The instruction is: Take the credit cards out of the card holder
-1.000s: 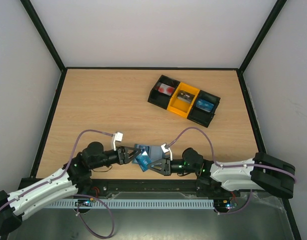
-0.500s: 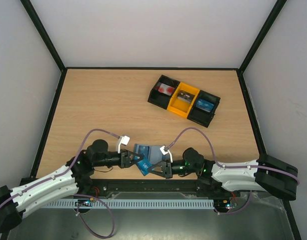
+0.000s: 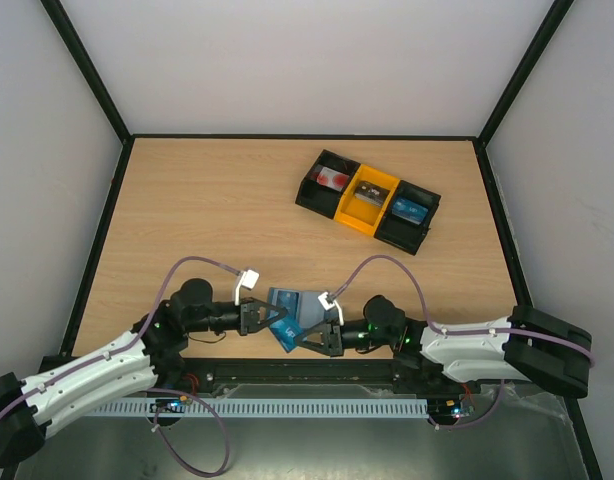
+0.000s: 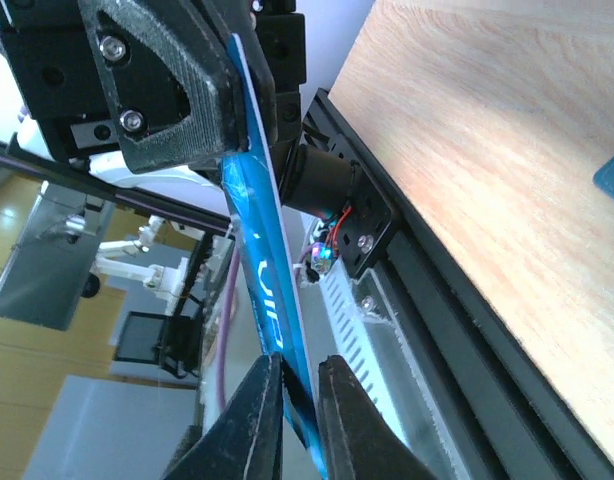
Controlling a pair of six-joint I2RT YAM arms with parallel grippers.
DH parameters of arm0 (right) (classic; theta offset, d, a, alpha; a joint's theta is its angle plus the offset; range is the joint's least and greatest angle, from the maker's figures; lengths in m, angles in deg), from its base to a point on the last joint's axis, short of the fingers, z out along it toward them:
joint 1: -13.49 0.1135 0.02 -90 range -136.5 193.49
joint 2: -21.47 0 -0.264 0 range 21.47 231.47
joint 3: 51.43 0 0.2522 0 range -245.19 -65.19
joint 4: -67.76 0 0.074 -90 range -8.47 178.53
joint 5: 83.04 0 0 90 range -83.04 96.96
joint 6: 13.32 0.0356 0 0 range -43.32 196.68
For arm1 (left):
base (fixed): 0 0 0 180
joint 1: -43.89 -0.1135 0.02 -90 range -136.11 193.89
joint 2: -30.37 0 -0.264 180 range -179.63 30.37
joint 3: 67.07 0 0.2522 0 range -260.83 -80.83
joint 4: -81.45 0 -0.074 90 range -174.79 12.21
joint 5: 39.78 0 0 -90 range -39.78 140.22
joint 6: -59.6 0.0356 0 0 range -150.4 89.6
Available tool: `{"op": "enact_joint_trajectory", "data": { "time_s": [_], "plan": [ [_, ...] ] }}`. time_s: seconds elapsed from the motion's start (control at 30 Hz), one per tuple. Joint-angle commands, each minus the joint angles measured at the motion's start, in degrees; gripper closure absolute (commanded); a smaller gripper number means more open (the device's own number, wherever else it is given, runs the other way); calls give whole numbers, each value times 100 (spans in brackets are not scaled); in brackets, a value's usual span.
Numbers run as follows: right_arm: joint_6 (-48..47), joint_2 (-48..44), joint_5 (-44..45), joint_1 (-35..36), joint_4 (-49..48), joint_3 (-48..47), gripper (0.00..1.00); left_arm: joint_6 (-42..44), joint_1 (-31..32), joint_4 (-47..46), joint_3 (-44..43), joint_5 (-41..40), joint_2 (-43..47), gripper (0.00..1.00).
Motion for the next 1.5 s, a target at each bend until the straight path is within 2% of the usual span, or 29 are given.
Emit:
{"op": "enact_joint_trajectory", "data": {
  "time_s": [0.0, 0.07, 0.17, 0.27, 0.43, 0.6, 0.8, 0.93, 1.47],
  "plan": [
    [9, -73, 369, 44, -129, -92, 83, -111, -44, -230, 73, -76, 97, 97],
    [99, -136, 765, 43, -61, -49, 72, -220, -47, -323, 131, -217, 161, 97],
    [338, -97, 1223, 48, -250, 1, 61, -439, -52, -595, 251, -539, 258, 97],
    [763, 65, 1533, 45, -809, 96, 54, -567, -52, -751, 256, -1022, 354, 97],
    [1595, 648, 2179, 43, -1971, 218, 52, -801, -54, -1185, 341, -1891, 571, 97],
    [2154, 1726, 1961, 44, -3491, 26, 52, -989, -57, -1433, 434, -2680, 697, 97],
    [3027, 3305, 1968, 86, -5799, -143, 55, -1245, -65, -1549, 628, -3084, 762, 97],
    [3049, 3805, 2109, 206, -5855, -318, 57, -1417, -73, -1573, 788, -3214, 890, 97],
    [2681, 3454, 2370, 237, -5846, -288, 57, -1626, -74, -999, 874, -3488, 1278, 97]
  ]
}}
